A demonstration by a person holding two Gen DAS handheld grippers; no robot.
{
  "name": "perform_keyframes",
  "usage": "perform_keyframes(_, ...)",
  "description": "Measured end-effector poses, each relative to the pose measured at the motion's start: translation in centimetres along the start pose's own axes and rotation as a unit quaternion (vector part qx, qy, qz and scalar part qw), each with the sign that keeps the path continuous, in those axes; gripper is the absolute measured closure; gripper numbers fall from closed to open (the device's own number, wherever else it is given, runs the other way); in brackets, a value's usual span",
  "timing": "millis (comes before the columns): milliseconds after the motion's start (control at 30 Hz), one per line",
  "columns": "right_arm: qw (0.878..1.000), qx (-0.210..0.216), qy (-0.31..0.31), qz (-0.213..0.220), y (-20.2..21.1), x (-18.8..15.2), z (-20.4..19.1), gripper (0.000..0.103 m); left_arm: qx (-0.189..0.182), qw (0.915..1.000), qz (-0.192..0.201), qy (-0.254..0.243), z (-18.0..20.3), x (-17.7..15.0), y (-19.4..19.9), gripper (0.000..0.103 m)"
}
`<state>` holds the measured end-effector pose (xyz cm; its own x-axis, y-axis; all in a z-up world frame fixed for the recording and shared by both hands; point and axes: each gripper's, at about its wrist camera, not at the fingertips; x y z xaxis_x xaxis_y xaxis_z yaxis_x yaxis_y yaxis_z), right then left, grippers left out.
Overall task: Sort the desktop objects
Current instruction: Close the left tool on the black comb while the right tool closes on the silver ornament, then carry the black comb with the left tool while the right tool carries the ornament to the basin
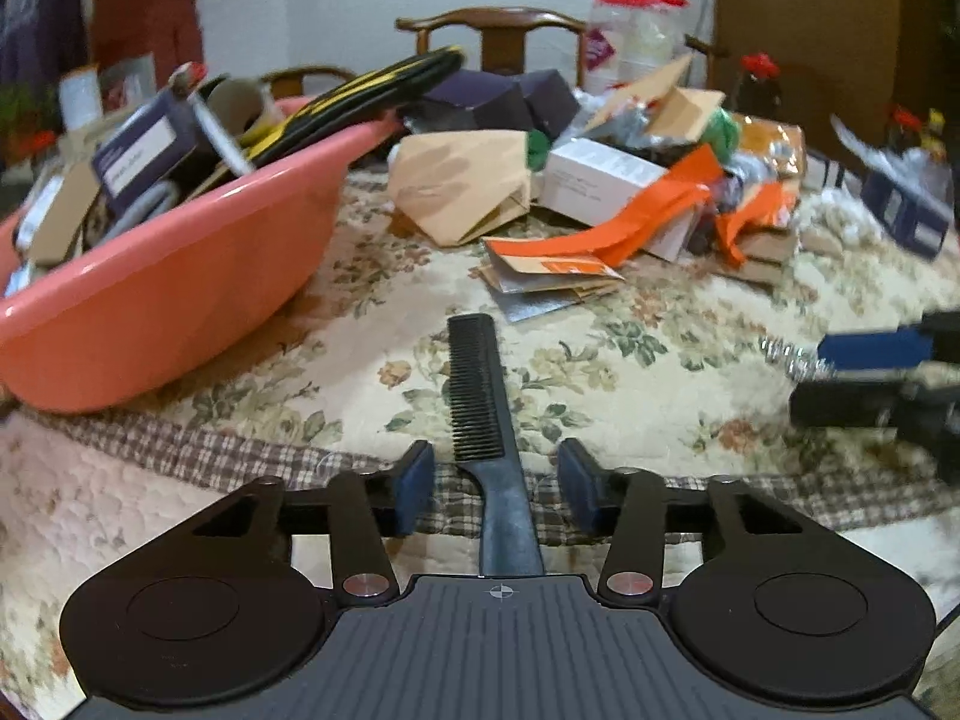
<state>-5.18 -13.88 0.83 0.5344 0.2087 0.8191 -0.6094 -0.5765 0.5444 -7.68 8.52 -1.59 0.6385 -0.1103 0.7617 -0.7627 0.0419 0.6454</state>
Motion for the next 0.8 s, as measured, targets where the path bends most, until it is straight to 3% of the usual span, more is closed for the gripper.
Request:
perform_keyframes(67, 1.000, 0.005, -0.010, -0.001, 0.2, -0.2, 0.5, 0.045, 0.016, 0.9997, 0.012, -0.012, 0.5, -0.2, -0.1, 0.044)
perform_keyframes(133, 1.000, 0.009, -0.012, 0.001, 0.3, -0.2, 0.5, 0.045, 0.013, 0.9998, 0.015, 0.004, 0.3, -0.3, 0.1, 0.079)
perform_keyframes(167, 1.000, 0.010, -0.012, 0.003, 0.5, -0.3, 0.5, 0.045, 0.012, 0.9997, 0.018, 0.006, 0.3, -0.4, 0.4, 0.083)
perform_keyframes(367, 0.999, 0.026, -0.022, 0.011, 1.0, -0.2, 0.6, 0.045, 0.000, 0.9990, 0.019, 0.041, -0.6, -0.5, 0.9, 0.084)
perform_keyframes(800, 0.999, 0.021, -0.027, 0.000, 0.4, -0.4, 1.0, 0.045, -0.038, 0.9977, 0.048, 0.028, 1.4, 0.0, 2.9, 0.083)
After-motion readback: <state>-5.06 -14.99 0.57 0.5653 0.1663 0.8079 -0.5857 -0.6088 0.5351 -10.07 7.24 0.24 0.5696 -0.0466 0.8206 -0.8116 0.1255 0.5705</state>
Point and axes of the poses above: each gripper's, at about its wrist camera, not at the fingertips, and y roughly against the way its jaws point, z to its right, x to its top, and after that the axes turned 1 degree about -y, right-handed
